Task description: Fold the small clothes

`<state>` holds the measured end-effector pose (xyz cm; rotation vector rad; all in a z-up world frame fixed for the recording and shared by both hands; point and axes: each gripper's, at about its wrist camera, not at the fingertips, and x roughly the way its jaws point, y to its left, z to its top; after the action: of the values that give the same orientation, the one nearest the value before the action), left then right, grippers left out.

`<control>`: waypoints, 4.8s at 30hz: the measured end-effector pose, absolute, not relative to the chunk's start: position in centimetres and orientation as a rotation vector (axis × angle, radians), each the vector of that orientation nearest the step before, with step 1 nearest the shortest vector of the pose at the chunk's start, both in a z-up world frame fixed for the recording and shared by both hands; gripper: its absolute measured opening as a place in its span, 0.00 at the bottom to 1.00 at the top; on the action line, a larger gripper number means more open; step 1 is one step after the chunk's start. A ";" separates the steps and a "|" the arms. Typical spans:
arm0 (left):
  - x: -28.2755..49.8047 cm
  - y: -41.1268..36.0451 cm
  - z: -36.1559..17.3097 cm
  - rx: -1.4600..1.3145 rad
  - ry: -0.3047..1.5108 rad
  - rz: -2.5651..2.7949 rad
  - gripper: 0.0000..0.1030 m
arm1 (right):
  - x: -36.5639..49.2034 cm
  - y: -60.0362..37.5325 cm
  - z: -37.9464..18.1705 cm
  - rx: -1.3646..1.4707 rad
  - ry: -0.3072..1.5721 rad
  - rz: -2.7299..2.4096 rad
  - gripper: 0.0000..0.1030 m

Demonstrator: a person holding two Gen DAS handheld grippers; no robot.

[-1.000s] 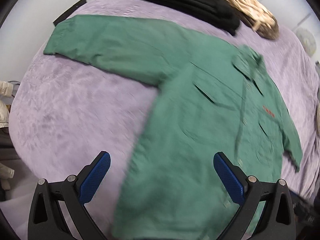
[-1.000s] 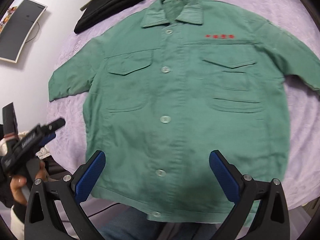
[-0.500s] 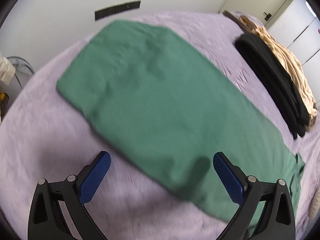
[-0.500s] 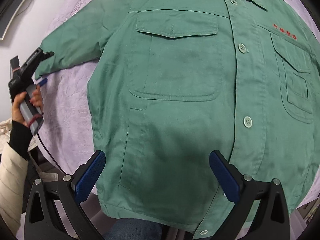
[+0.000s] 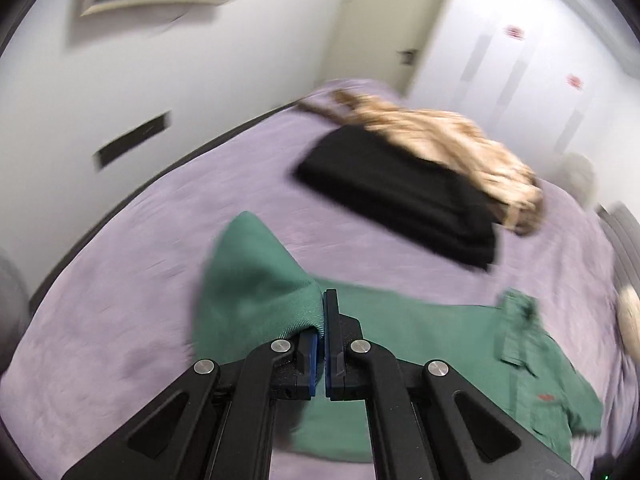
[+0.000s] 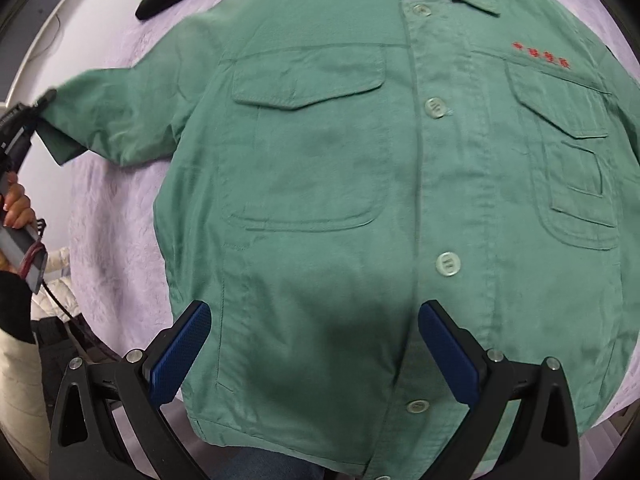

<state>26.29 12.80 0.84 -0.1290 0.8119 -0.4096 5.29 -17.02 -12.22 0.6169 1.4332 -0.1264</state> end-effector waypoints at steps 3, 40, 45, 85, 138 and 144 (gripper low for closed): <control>23.6 4.0 3.2 -0.038 0.761 -0.592 0.03 | 3.9 -19.8 -11.4 0.654 1.379 -0.160 1.00; 17.3 0.7 -13.3 0.374 1.002 -0.176 0.98 | 19.1 -18.2 -16.4 -0.052 1.203 -0.306 0.82; 18.9 3.6 -14.0 0.235 1.044 -0.110 0.98 | 15.1 -25.1 -12.7 0.239 1.091 -0.362 0.24; 23.0 2.1 -13.1 0.404 1.096 -0.101 1.00 | -2.0 -42.0 -17.1 1.022 1.043 -0.395 0.21; 3.7 -31.6 -12.2 0.412 1.235 -0.705 1.00 | -27.3 -68.6 -16.3 1.522 0.317 -0.671 0.10; 6.7 -28.2 -11.7 0.340 1.234 -0.659 1.00 | -17.7 -63.6 -9.9 1.277 0.413 -0.407 0.10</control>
<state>6.68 -28.17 -11.67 0.3400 1.2344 -0.6591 -17.69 -63.61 -9.95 1.2773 0.4128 -0.4074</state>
